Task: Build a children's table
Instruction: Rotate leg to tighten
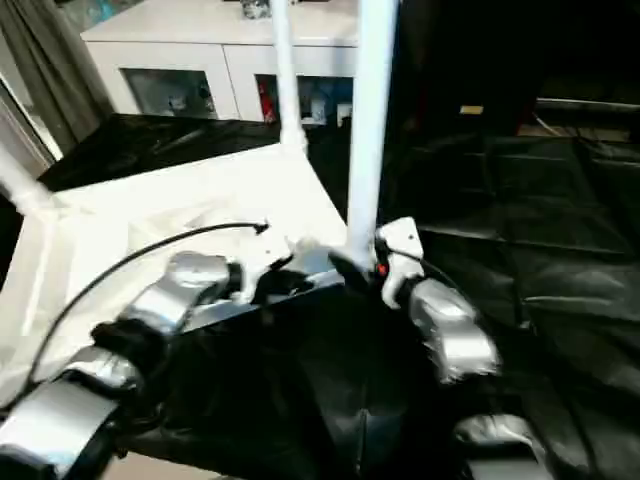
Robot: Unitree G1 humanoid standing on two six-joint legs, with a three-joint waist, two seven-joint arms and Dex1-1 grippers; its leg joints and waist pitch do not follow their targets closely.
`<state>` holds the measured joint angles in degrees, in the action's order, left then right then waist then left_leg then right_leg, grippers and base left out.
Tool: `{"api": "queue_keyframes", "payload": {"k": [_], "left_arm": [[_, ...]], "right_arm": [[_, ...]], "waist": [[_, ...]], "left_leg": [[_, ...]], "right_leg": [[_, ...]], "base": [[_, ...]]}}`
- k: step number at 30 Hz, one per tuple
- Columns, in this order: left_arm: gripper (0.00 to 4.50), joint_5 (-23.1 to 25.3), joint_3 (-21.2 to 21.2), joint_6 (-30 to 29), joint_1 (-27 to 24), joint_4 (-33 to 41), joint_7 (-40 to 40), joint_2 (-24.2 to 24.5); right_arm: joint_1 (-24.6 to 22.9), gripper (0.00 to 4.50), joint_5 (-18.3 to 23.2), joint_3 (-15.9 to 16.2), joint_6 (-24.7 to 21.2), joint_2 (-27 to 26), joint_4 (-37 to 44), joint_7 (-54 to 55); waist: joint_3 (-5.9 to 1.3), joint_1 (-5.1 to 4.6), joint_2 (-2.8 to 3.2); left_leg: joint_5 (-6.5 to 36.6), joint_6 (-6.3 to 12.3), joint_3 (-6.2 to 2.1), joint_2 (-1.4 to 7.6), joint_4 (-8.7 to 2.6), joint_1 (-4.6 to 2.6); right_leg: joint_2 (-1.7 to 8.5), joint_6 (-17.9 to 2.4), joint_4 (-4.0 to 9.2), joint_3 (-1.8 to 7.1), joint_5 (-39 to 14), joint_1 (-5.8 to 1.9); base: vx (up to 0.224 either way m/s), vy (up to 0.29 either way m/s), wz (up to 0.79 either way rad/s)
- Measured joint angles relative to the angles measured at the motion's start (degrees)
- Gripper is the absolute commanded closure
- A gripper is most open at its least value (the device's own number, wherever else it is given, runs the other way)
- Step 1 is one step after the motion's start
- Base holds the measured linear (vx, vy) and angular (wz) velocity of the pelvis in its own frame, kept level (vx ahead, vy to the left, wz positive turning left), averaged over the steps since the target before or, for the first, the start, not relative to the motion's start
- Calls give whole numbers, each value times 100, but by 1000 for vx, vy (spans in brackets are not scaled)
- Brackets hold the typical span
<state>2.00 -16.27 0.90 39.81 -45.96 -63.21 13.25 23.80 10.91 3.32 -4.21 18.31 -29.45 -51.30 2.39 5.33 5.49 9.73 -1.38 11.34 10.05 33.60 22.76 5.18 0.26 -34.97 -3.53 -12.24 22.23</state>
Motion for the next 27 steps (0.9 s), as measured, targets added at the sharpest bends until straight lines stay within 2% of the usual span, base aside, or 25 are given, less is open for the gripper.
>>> {"api": "queue_keyframes", "payload": {"k": [3,7,13,17,19,23,27], "left_arm": [[450,-24,-106,30,-106,263,-403,137],[450,-62,-180,27,-213,504,-763,311],[450,-106,-188,-10,-328,692,-920,431],[450,-90,-184,-49,-324,673,-759,336],[450,-6,-143,-45,-260,548,-435,189],[450,208,-79,-181,129,-70,661,-363],[450,280,-38,-344,351,-451,1436,-740]], "right_arm": [[-27,70,75,108,-70,60,134,-435],[-84,112,144,175,-81,201,220,-819],[-91,163,205,326,-142,265,272,-1156],[-96,173,180,307,-197,208,283,-966],[-94,174,97,177,-193,90,215,-575],[175,175,-199,-170,-31,-403,-305,1137],[428,176,-338,-448,-11,-882,-677,2569]], "waist": [[1,42,-3],[14,116,-32],[19,116,-48],[18,116,-50],[16,116,-50],[11,78,-51],[2,35,-33]], "left_leg": [[-6,13,1,1,17,39],[-7,17,7,1,23,45],[-7,15,7,1,23,44],[-8,17,7,1,28,43],[-7,12,7,0,32,40],[-7,5,8,-7,33,26],[-7,4,7,-11,25,-11]], "right_leg": [[8,-1,-5,-8,0,23],[15,-1,-8,-10,1,26],[15,-1,-15,-10,1,29],[15,-1,-20,-9,1,28],[16,-1,-26,-8,2,25],[22,-12,-21,-5,13,10],[24,-11,-13,-3,13,-25]], "base": [[0,0,0],[0,0,0],[0,0,0],[0,0,0],[0,0,0],[0,0,0],[0,0,0]]}}
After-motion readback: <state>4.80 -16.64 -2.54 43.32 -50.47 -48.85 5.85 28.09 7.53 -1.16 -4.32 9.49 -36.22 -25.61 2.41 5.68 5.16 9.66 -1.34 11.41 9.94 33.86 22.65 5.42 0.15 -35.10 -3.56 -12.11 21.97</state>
